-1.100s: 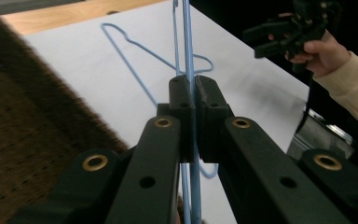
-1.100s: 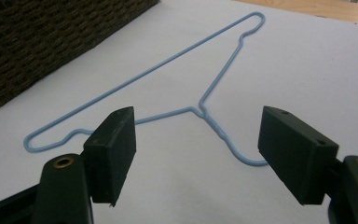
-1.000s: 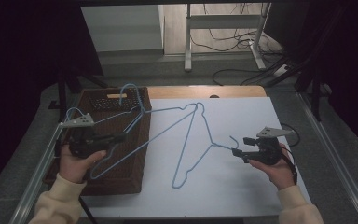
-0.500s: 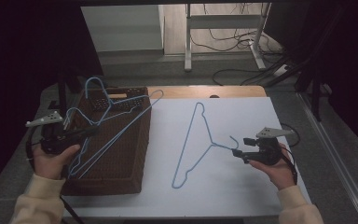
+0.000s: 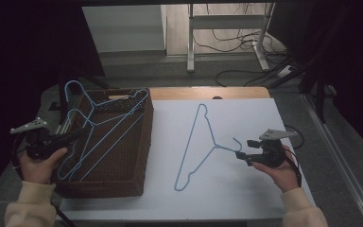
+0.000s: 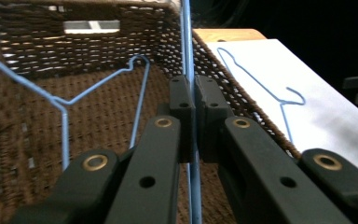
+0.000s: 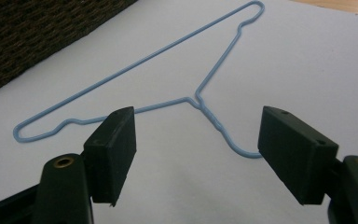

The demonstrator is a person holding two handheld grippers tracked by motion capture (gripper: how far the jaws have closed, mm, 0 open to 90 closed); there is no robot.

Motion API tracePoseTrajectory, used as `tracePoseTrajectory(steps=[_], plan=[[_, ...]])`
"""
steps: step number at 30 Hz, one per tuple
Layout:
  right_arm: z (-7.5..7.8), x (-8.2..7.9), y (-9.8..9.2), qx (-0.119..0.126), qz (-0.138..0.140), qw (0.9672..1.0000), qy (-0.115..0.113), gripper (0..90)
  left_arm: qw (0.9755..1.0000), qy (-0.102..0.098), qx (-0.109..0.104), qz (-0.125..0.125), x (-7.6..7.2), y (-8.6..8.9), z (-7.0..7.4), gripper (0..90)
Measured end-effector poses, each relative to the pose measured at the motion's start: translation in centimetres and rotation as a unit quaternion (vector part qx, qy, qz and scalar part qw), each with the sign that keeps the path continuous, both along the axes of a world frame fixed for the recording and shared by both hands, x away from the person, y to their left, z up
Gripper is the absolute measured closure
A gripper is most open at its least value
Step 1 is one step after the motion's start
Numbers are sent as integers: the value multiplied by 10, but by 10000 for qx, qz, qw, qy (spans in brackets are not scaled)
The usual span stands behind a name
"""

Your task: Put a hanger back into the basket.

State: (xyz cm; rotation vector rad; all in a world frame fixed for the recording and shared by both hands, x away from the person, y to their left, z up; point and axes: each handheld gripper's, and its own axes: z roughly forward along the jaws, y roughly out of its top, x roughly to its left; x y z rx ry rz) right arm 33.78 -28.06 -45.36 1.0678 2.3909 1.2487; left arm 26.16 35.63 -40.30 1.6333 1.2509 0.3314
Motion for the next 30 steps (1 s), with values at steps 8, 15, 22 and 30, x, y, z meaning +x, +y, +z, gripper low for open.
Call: tracePoseTrajectory(steps=[8,15,22,30], plan=[[-1,0,0,-35,14,10000,28,279,9999,126,17,0,5,2,-6,865],[-3,1,1,-100,45,9999,45,277,9993,354,-52,-110,17,-5,-19,864],[-4,0,1,-148,80,9998,58,276,9980,605,-32,-164,31,-9,-35,864],[-4,1,1,-156,84,9998,55,272,9958,869,119,-246,35,-14,-44,863]])
